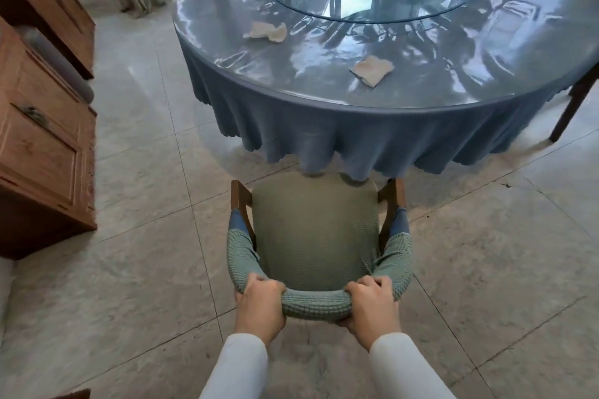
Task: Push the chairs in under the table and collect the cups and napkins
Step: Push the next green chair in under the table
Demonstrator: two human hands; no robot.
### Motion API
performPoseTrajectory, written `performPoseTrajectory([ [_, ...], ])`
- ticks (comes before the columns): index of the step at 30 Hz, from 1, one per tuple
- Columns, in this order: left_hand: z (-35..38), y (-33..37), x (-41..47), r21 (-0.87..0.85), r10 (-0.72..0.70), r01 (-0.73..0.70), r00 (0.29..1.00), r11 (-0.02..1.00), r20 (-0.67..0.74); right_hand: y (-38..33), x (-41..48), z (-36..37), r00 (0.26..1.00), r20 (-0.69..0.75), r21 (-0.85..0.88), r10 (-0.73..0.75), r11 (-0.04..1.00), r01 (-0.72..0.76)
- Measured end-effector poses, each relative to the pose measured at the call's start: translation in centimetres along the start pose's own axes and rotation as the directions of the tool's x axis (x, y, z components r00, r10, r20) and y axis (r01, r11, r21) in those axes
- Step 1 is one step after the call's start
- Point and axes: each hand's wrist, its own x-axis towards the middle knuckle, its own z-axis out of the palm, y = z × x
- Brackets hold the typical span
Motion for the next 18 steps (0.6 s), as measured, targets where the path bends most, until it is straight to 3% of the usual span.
performPoseTrajectory([
  [9, -3.4, -2.2, 7.8, 0.014, 0.063, -0.063, 0.998, 0.998, -0.002, -3.0, 7.0, -1.6, 0.999, 0.008, -0.012, 0.053, 0.999, -0.053],
  [18, -8.9, -4.4, 19.4, 0.094, 0.119, -0.117, 0.993, 0.989, -0.023, -7.0, 17.3, -4.5, 0.993, -0.094, -0.012, 0.07, 0.997, -0.071],
])
